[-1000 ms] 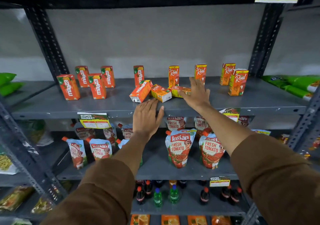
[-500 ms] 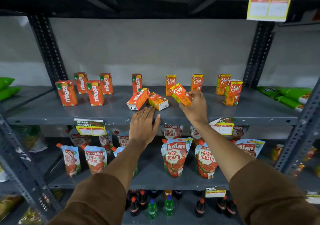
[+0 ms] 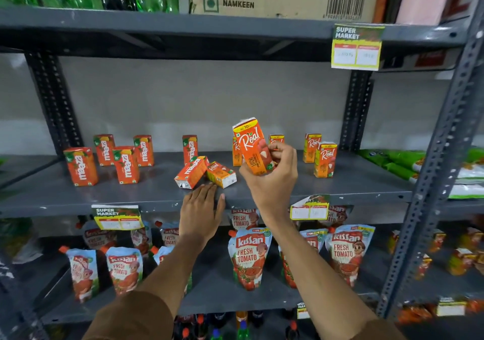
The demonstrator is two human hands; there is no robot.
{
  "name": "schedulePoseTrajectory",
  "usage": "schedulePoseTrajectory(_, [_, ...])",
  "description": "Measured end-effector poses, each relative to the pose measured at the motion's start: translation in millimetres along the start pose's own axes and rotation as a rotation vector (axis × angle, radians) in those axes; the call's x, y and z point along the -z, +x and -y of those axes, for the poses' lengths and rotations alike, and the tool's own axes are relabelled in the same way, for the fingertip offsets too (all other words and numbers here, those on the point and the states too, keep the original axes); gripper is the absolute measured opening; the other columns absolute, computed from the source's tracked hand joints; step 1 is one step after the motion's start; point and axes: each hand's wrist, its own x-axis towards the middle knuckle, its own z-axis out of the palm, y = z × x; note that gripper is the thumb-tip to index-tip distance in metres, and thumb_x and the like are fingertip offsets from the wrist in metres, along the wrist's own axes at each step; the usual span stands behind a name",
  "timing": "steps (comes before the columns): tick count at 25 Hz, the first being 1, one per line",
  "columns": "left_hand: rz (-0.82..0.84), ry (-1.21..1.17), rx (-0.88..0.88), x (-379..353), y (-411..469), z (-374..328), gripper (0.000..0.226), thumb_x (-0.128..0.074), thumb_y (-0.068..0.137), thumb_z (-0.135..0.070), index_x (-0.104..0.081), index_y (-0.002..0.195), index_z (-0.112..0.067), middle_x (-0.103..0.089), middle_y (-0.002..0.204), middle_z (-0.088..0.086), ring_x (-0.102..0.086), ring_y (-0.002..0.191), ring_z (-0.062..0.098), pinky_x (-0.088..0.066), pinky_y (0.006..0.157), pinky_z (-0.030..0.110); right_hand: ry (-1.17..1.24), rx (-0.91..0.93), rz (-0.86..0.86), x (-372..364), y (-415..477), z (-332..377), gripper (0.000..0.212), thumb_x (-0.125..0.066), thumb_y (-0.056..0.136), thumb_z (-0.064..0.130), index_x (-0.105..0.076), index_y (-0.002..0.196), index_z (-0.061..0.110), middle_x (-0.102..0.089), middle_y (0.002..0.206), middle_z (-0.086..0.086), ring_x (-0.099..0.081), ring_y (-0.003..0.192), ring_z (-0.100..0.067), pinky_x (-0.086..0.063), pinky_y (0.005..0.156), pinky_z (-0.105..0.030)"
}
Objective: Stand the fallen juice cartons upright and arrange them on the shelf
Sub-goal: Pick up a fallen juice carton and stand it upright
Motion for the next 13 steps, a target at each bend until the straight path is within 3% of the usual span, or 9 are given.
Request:
schedulePoseTrajectory(4, [0.004,-0.005,-0.005,-0.7,-0.9,0.6,0.059,-0.023,0.1,-0.05,-0.059,0.128,-0.013,-0.063,0.13,0.005,-0.054,0.124,0.02,-0.04,0.104,0.037,-0.053,-0.017,-0.034,-3.4,-1.8,3.0,0.057,-0.082,0.071,0.044,-0.051,0.112,0.019,-0.055,0.108,0.011,-0.056,0.102,-0.009,-0.057,0.081,-0.043])
schedulePoseTrajectory(7, [0.003,-0.006,-0.007,-2.0,0.3,1.1,0.057,-0.023,0.1,-0.048,-0.059,0.126,-0.013,-0.063,0.129,0.005,-0.054,0.123,0.02,-0.041,0.103,0.037,-0.142,-0.038,-0.037,-7.0,-1.6,-4.5,0.054,-0.083,0.072,0.043,-0.053,0.11,0.019,-0.063,0.108,0.005,-0.048,0.1,0.0,-0.051,0.089,-0.037])
schedulePoseTrajectory(13, [-0.032,-0.013,0.001,-6.4,0.7,1.4,0.052,-0.031,0.1,-0.045,-0.06,0.124,-0.01,-0.065,0.126,0.006,-0.057,0.12,0.022,-0.042,0.1,0.039,-0.26,-0.133,0.085,-2.9,7.6,-42.6,0.058,-0.083,0.072,0.048,-0.052,0.113,0.021,-0.066,0.109,0.004,-0.057,0.098,-0.005,-0.047,0.089,-0.03])
